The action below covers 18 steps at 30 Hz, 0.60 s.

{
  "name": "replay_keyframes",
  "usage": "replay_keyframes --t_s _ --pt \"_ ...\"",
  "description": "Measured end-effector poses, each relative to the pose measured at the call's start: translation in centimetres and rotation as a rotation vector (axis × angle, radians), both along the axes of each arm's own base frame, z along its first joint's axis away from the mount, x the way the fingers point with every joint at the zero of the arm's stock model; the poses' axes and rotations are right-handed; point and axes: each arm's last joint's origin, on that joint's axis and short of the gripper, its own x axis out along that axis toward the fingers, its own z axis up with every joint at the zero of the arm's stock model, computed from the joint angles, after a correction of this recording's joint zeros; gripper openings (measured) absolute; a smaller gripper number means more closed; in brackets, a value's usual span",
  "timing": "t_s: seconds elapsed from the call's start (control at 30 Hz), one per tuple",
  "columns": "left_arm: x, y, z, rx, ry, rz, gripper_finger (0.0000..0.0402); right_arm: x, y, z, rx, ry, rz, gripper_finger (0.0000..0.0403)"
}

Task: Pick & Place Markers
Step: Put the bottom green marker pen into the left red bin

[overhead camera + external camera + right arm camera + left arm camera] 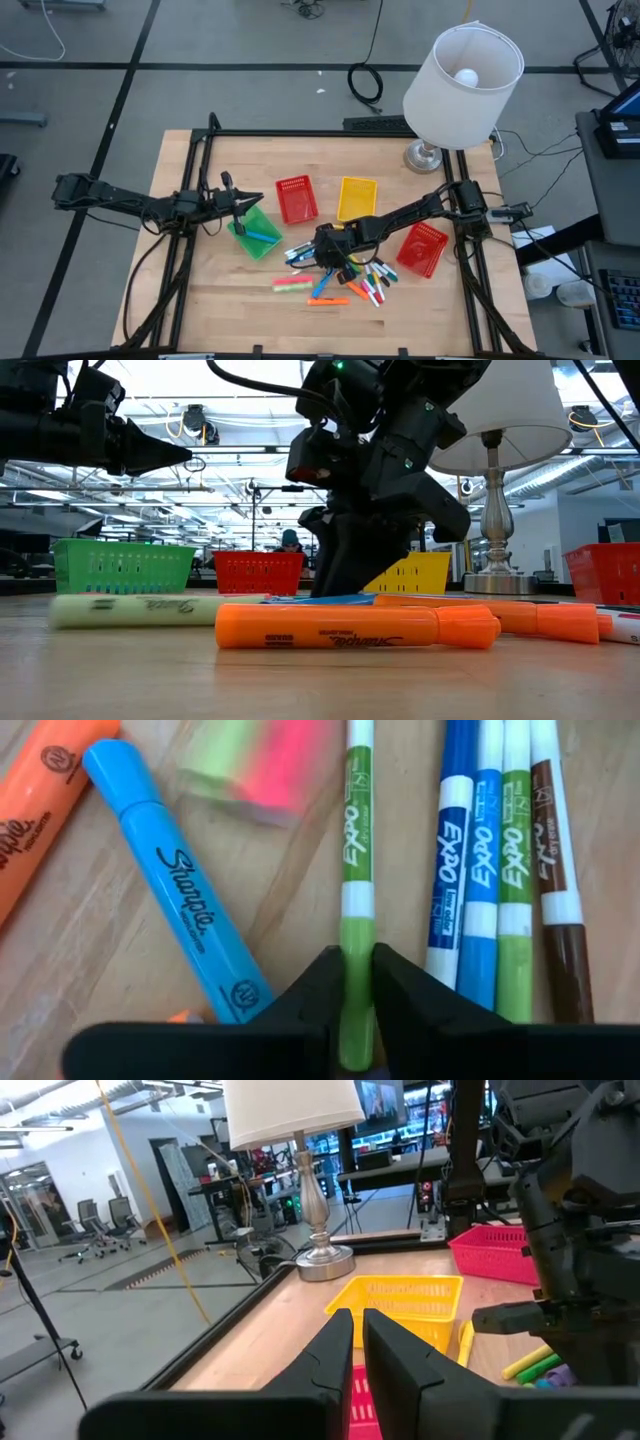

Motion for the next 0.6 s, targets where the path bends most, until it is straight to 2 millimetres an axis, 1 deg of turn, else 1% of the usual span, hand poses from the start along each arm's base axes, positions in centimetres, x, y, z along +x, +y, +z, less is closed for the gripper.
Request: replay_keyframes --t_s 0.07,0.1,0.23,0.3,0.47,0.6 --pt "0.00 0.00 -0.01 -0.005 -0.001 0.000 0.0037 0.04 -0.01 0.02 0.001 -0.004 -0.001 0.0016" --pt "0.00 0.00 0.00 -0.011 -0.003 -0.001 0.0037 0.08 0.00 0.05 0.000 -0.010 -0.002 0.0014" --pt "0.00 0.00 -0.01 -0.024 -0.006 -0.001 0.0037 0.30 0.00 0.17 0.006 -0.034 -0.023 0.0028" --pt "0.00 0.00 -0.01 -0.024 -0.007 -0.002 0.0037 0.32 -0.08 0.17 -0.019 -0.039 -0.040 0.0032" --pt "0.00 0.00 -0.01 -0.024 -0.006 -0.001 0.0037 0.37 -0.21 0.16 -0.057 -0.049 -0.063 0.0015" --pt "0.00 0.00 -0.01 -0.024 -0.006 -0.001 0.0037 0.55 -0.18 0.28 -0.054 -0.072 -0.064 0.0014"
